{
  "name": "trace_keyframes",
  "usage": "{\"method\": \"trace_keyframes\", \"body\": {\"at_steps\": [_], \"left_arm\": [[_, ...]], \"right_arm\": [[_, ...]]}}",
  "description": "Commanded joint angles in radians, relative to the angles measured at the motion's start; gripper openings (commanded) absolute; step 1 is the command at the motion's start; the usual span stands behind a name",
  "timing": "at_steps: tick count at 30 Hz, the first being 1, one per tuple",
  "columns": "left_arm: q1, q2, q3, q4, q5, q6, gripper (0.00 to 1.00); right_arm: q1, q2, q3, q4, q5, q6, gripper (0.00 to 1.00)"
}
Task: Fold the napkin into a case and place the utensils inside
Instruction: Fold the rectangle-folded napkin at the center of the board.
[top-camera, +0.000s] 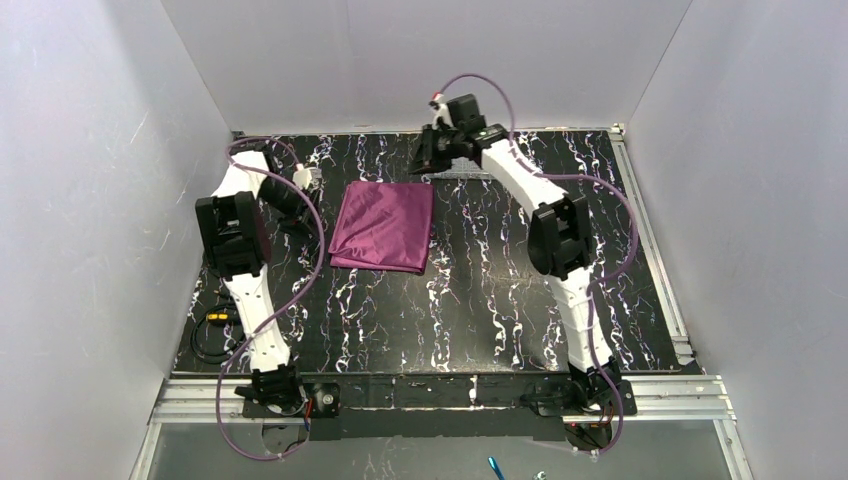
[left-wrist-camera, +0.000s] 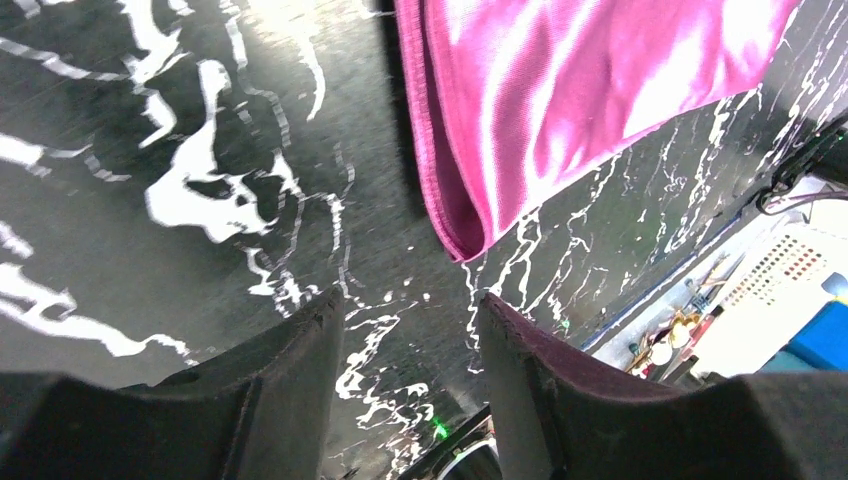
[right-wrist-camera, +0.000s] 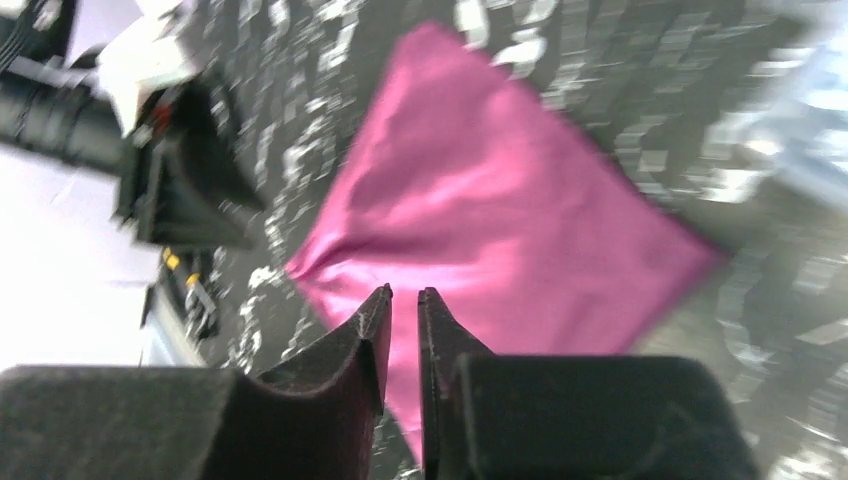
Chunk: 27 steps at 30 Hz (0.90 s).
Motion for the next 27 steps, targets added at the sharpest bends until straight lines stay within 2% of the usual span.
{"method": "trace_keyframes", "body": {"at_steps": [1,4,7,13,22,27], "left_arm": [[-0.084,-0.063,0.012,-0.036,0.041,-0.025,0.51],[-0.137,-0.055,0.004,0.004,0.037,-0.064,0.52],[-0.156,-0.041,0.006,0.051,-0.018,-0.088,0.52],[-0.157,-0.041,-0.076,0.148,-0.152,-0.089,0.52],[-0.157,-0.068,-0.205,0.231,-0.248,-0.03,0.5],[-0.191,-0.09,-0.247,0.264,-0.29,0.005,0.49]], "right_arm": [[-0.066,0.018,-0.038,-0.073,0.1,-0.119,0.2],[-0.083,0.071,-0.021,-0.063,0.114,-0.137,0.11],[-0.091,0.105,-0.033,-0.034,0.111,-0.134,0.07],[-0.093,0.107,-0.131,0.058,0.119,-0.122,0.07],[-0.093,0.073,-0.259,0.114,0.173,-0.135,0.04],[-0.095,0.022,-0.258,0.132,0.173,-0.125,0.09]]}}
